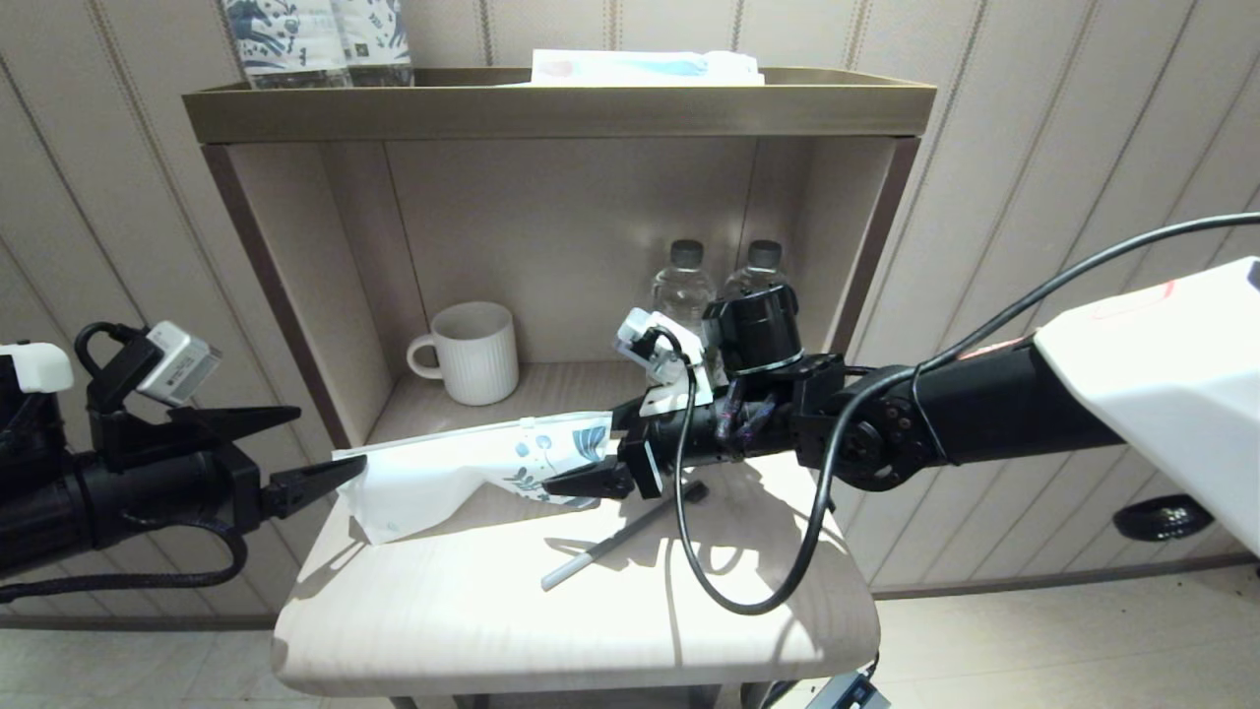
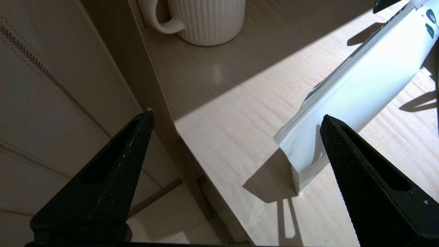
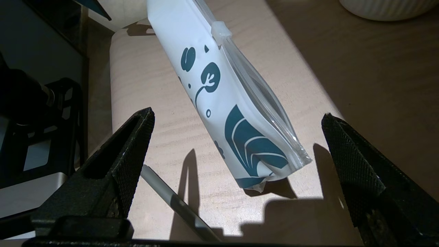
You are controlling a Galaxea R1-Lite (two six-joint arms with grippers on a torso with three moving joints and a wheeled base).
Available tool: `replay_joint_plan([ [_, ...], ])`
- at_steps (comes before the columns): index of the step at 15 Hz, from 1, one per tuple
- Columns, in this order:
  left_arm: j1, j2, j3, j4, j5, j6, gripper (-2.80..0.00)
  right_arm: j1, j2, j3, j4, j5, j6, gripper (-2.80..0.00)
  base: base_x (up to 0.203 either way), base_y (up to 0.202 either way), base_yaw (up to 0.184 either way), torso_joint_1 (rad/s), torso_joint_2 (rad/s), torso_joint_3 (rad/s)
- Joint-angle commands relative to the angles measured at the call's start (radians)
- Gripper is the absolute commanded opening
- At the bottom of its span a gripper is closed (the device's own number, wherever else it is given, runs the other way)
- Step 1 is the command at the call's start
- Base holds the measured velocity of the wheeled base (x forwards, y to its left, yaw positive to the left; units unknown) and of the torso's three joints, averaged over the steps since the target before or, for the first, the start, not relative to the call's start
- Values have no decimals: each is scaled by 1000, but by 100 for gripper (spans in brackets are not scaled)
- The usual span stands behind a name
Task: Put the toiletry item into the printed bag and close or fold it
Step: Pick up the storage bag
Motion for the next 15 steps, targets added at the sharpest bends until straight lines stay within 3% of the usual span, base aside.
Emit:
replay_joint_plan([
  [1,0,1,2,-4,-6,2,0,4,14,2,-3,4,-4,0,0,0,0,0,0,0],
  [15,-3,11,4,-5,-12,2,0,31,34,-27,0,1,-18,0,0,0,0,0,0,0],
])
